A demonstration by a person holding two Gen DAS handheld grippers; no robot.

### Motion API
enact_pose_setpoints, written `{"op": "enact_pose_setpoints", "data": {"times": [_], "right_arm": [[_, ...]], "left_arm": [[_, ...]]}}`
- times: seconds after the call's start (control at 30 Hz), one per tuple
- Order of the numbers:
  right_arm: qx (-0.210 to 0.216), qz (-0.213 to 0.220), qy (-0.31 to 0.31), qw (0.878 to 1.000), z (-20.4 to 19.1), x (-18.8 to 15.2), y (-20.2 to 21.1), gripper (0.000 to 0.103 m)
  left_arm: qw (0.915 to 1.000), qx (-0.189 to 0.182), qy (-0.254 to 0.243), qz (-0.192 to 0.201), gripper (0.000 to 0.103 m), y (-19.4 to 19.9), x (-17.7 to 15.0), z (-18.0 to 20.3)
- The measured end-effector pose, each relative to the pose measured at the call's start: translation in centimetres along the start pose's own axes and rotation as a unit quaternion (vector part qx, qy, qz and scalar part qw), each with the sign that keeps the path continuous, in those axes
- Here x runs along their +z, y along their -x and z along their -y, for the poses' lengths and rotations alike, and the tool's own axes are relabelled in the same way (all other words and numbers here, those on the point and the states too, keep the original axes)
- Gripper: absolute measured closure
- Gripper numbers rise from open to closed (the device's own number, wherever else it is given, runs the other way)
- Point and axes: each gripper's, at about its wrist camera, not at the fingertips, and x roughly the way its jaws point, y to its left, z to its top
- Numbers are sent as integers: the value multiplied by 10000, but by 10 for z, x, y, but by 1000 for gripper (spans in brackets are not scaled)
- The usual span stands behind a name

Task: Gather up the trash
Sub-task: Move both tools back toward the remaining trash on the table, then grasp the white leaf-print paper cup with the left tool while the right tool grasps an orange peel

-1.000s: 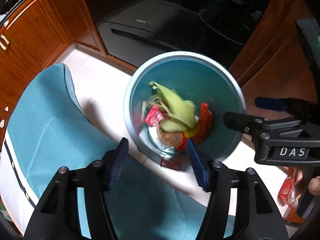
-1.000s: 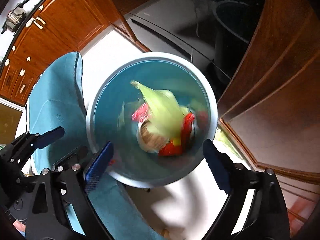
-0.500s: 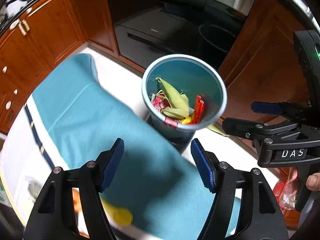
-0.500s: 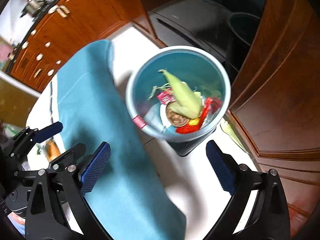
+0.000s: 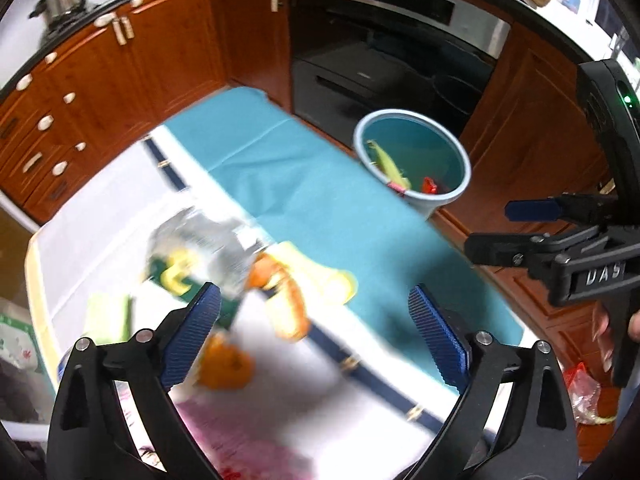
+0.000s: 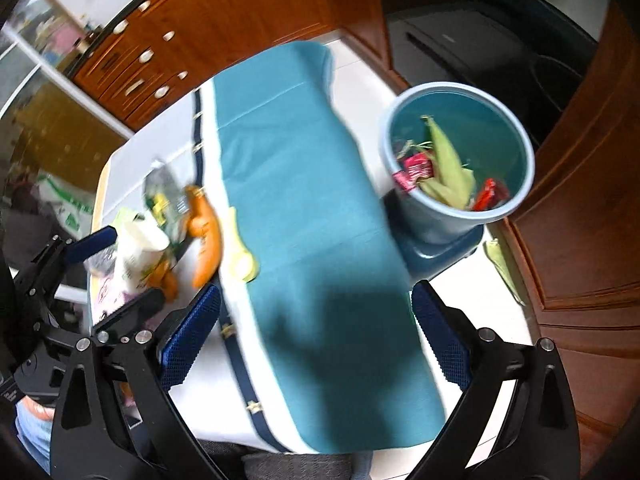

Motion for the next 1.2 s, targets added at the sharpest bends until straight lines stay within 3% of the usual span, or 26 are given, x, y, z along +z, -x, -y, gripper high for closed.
{"op": "enact_pose_setpoints", "data": {"times": [0.2, 0.37, 0.8, 0.83, 0.87, 0.93, 1.07, 1.13, 1.2], "right_arm": [[84, -165, 302, 9994, -39, -11, -13, 11], [147, -303, 423, 9985, -60, -14, -28, 11], [432, -370, 261, 9980, -69, -3, -68, 11], [467, -346, 279, 9979, -69, -2, -70, 16], [515, -365, 280, 9976, -70, 0, -72, 28], [621, -458, 219, 9968, -71, 2, -80, 43], [765, -553, 249, 9952, -76, 2, -93, 58], [839, -613, 287, 9942, -79, 3, -101, 64], [855, -646, 286, 9938, -81, 3, -107, 67]], "left_arm": [[9994, 257, 226, 81, 6, 20, -35, -50], [9982, 161, 577, 71, 5, 19, -50, -84], [9988, 80, 327, -349, 5, -33, -51, -103], [9988, 53, 319, -361, 5, -35, -51, -105], [9989, 36, 296, -374, 5, -37, -51, -106], [9991, 29, 201, -385, 5, -40, -51, -106], [9992, 28, 2, -399, 11, -45, -51, -106], [9989, -48, -32, -461, 21, -49, -53, -106], [9989, -45, -50, -471, 43, -51, -55, -106]]}}
